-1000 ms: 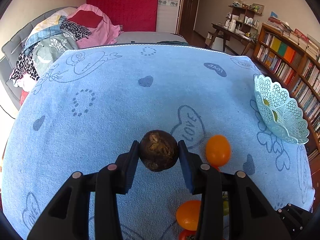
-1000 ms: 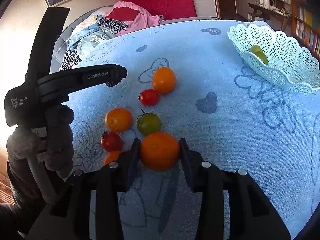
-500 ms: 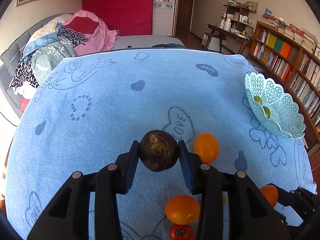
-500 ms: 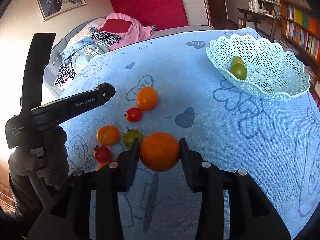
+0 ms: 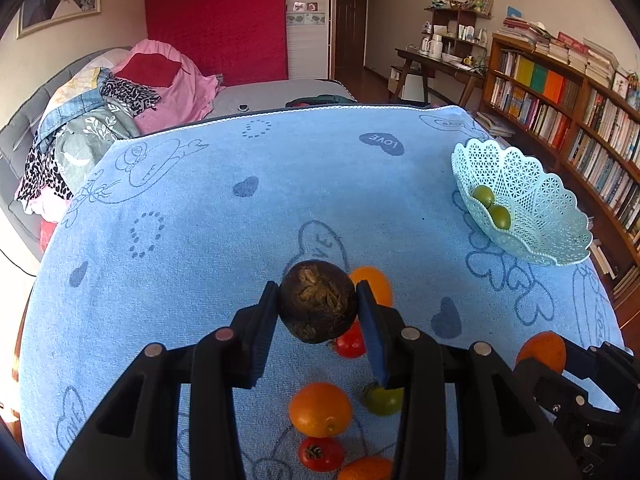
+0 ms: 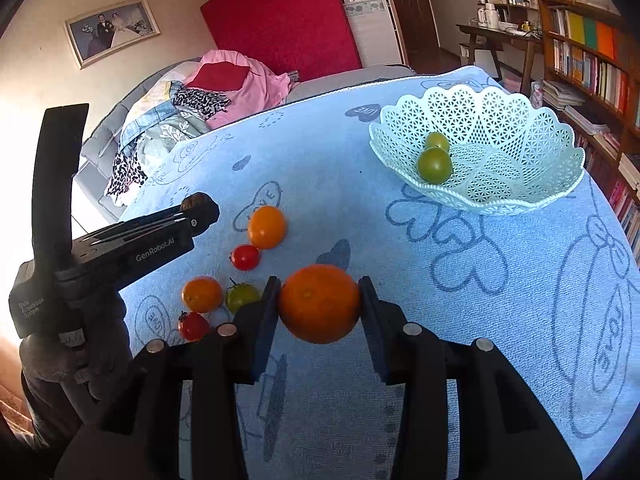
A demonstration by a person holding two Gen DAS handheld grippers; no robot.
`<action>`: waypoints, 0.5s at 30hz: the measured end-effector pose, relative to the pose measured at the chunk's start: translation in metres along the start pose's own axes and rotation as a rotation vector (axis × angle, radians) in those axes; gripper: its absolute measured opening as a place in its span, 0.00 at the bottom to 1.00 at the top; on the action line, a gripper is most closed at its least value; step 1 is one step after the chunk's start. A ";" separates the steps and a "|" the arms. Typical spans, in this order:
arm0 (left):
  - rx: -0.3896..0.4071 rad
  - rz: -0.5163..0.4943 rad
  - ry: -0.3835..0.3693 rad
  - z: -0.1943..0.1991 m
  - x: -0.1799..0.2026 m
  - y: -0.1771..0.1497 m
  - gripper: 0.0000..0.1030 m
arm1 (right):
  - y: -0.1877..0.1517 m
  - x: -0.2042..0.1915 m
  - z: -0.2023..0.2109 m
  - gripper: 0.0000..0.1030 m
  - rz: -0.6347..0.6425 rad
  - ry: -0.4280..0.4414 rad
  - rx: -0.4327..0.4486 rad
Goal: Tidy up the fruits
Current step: 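Carry the brown fruit and orange to the basket and release both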
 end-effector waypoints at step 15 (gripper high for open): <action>0.012 -0.089 -0.021 0.007 0.040 0.001 0.39 | 0.002 0.034 0.031 0.40 -0.072 -0.024 0.078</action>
Point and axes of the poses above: each gripper's, at about its wrist camera, not at the fingertips, and z roughly against the way its jaws point, x to its right, y to its top, the point moved 1 cm from there along -z, roughly the way its jaws point, and after that the axes turned 8 degrees about -x, right-handed, at the moved point
